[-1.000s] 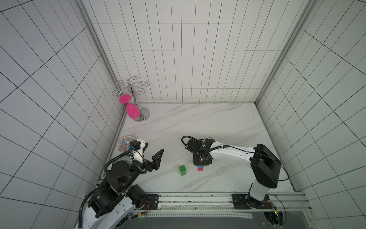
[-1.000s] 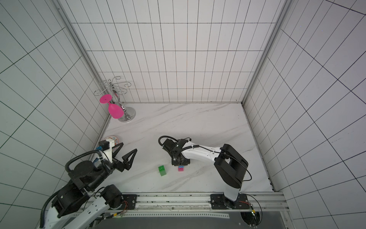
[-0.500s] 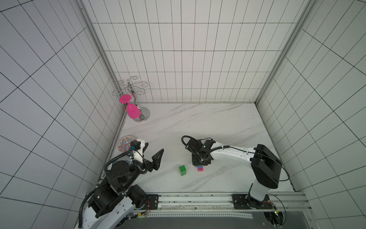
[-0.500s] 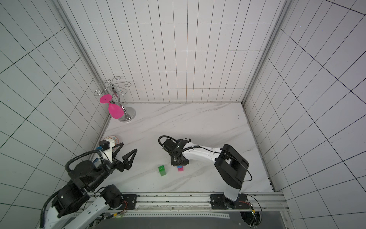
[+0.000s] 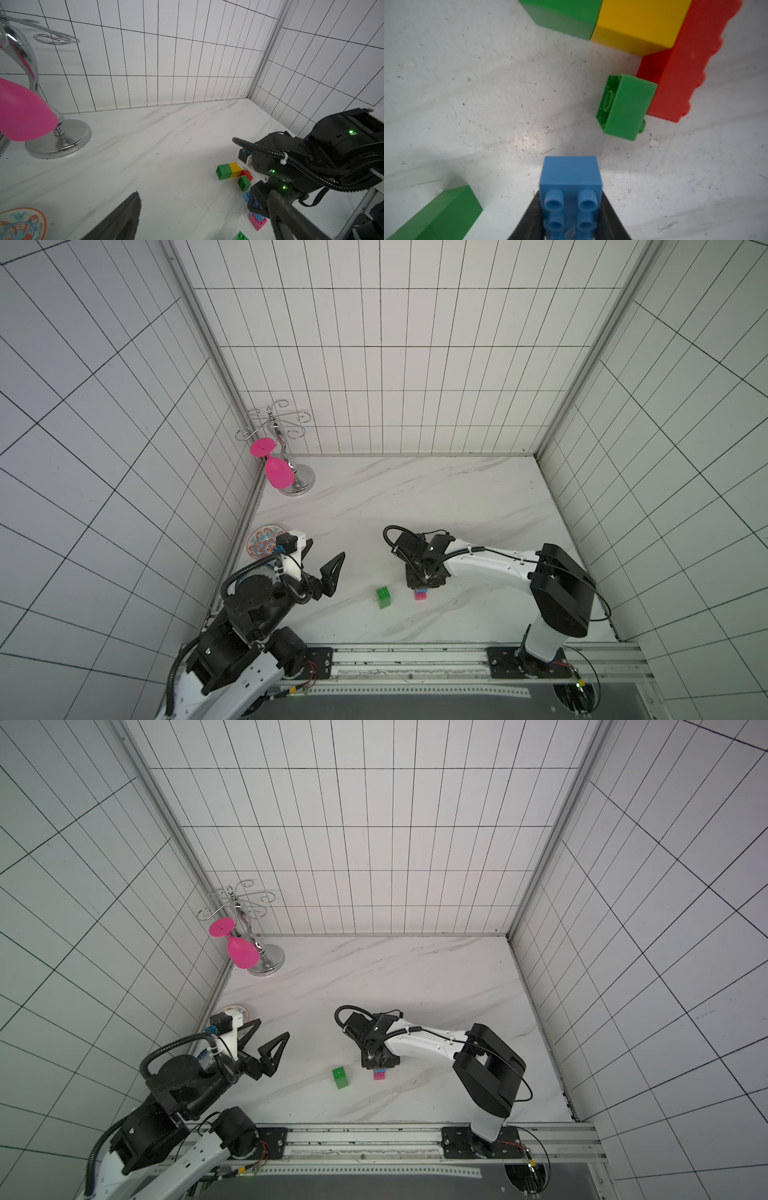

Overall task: Assemble the letter r with lego
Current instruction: Assemble the lego brick with the lego brick.

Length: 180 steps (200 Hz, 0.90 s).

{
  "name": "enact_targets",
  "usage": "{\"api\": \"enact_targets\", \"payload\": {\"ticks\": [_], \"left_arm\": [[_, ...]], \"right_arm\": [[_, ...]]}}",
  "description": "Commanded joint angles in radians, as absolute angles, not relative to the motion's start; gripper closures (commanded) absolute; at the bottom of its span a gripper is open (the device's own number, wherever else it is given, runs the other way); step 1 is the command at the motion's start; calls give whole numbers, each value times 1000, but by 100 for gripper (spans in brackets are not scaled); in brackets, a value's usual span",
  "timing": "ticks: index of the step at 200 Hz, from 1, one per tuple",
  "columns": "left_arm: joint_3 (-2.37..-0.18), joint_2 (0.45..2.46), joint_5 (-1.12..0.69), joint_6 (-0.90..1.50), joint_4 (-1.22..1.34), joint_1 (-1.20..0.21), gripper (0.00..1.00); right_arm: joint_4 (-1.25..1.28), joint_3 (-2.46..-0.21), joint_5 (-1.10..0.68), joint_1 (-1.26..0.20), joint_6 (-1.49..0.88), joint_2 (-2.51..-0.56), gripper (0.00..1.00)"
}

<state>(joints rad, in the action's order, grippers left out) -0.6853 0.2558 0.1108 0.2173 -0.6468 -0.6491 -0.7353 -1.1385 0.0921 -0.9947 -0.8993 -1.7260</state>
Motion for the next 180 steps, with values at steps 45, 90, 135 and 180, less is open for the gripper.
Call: {"api": "enact_targets", "payload": {"ticks": [45, 90, 135, 180], "left_arm": [[-673, 253, 108, 213, -619, -652, 5], [-672, 252, 108, 212, -620, -652, 5], [-671, 253, 109, 211, -620, -652, 5], [-668, 255, 108, 207, -618, -651, 5]], "right_arm": [[-745, -1121, 108, -997, -910, -1774, 100], [-713, -1122, 98, -1016, -912, -1796, 100], [-678, -1077, 99, -1016, -921, -1819, 100], [-644, -1039, 103, -1029, -926, -1843, 100]]}}
